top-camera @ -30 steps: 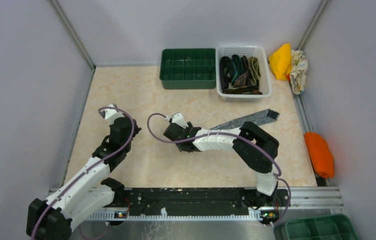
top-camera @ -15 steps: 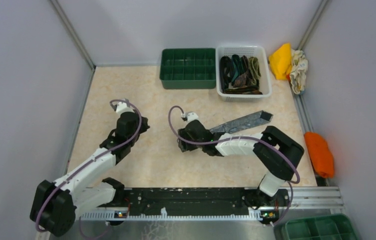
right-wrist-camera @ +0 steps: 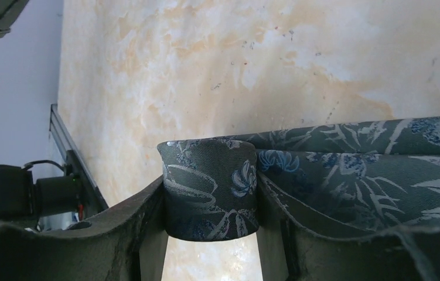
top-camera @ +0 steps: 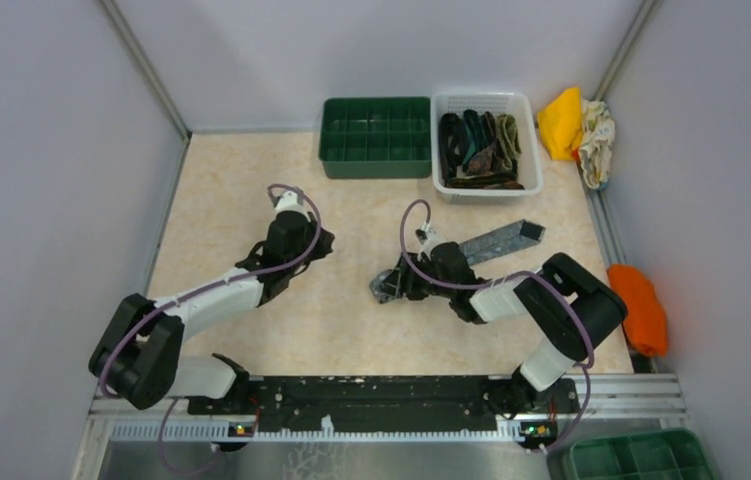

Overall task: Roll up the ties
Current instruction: Roll the tie at the center of the board.

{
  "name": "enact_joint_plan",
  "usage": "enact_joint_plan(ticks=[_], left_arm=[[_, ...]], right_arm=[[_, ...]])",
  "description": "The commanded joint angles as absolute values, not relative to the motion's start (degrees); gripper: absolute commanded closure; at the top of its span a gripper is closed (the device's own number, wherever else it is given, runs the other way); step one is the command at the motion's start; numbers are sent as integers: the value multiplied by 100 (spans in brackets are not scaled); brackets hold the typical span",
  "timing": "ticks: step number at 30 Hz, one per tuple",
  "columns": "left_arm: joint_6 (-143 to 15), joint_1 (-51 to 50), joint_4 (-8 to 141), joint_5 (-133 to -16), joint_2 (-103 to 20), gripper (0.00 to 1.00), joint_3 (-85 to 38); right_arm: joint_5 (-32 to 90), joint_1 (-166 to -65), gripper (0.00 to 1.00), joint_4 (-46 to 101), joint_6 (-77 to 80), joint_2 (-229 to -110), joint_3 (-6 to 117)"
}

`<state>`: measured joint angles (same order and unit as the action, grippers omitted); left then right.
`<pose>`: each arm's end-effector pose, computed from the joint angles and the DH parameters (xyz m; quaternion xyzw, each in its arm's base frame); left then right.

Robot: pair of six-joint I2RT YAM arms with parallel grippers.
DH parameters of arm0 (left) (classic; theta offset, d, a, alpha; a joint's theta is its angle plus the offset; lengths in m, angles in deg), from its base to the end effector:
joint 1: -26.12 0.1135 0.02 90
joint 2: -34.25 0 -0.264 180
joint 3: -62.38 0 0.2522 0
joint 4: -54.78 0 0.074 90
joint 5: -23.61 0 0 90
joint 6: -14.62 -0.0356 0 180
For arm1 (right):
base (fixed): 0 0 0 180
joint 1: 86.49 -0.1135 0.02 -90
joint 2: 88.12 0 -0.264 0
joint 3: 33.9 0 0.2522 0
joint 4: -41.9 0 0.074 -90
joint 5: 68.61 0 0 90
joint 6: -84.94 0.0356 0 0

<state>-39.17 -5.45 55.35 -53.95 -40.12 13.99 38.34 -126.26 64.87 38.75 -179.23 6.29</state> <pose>0.2365 -0.1363 0.2086 -0.0912 0.8426 -0.2150 0.4853 0.2082 0.1868 0.1310 -0.0460 0.8497 0.4339 0.2959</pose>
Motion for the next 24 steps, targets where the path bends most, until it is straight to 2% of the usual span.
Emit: enact_joint_plan(ticks=[1, 4, 8, 12, 18, 24], left_arm=[[-4102, -738, 5055, -5673, -4474, 100, 1029], [-4175, -859, 4971, -5752, -4763, 100, 876], [-4225, -986, 4879, -5810, -5074, 100, 759], [-4266, -1035, 4745, -5938, -5312, 100, 717], [-4392, -1097, 4481, -6256, -5606, 100, 667], [-4465, -1164, 4243, -6560, -5855, 100, 643]], right_arm=[[4277, -12406, 50, 7514, 4242, -17933, 412], [4106, -12366, 49, 7195, 4121, -17819, 404], [3779, -12366, 41, 6492, 3766, -17515, 549], [3438, -12361, 38, 5792, 3463, -17143, 702], [2739, -12367, 37, 4921, 3146, -16614, 804], [2048, -12369, 39, 3937, 2727, -16748, 1174]])
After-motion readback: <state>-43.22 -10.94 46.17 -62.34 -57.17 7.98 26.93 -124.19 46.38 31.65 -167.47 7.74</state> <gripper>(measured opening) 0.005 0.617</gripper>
